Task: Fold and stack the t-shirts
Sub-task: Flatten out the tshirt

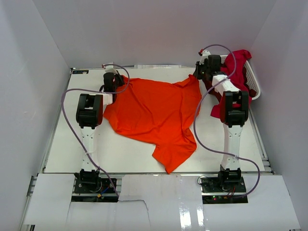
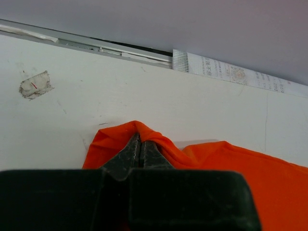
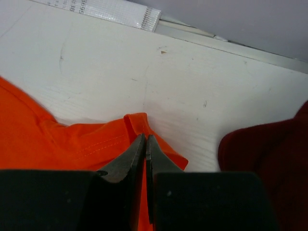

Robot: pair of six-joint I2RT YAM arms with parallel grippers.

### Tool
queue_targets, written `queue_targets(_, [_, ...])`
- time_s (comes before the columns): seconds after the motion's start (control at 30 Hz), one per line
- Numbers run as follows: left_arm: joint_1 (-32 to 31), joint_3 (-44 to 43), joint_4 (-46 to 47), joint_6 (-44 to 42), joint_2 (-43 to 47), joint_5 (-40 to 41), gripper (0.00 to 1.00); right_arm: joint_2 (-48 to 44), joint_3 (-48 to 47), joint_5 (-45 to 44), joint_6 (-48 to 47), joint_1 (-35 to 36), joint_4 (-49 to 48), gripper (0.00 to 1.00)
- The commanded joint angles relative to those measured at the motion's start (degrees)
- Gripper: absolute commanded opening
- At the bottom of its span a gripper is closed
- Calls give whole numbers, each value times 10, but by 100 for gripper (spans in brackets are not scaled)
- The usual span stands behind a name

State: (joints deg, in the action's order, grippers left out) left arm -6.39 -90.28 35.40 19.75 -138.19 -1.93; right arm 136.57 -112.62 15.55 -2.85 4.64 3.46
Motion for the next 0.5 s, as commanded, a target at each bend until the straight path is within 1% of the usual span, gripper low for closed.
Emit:
queue_targets(0.0, [-2, 15, 1, -17, 75, 3, 0, -115, 45, -22, -24, 6, -57, 8])
queue_targets(0.1, [-2, 18, -5, -29, 83, 1, 0, -165, 98, -28, -26, 9, -65, 8])
queue_targets(0.2, [-1, 18, -10, -39, 89, 8, 0, -198, 127, -29, -28, 15, -72, 8])
queue_targets(0.47, [-1, 38, -12, -49, 121, -3, 0, -248, 193, -42, -36, 50, -61, 8])
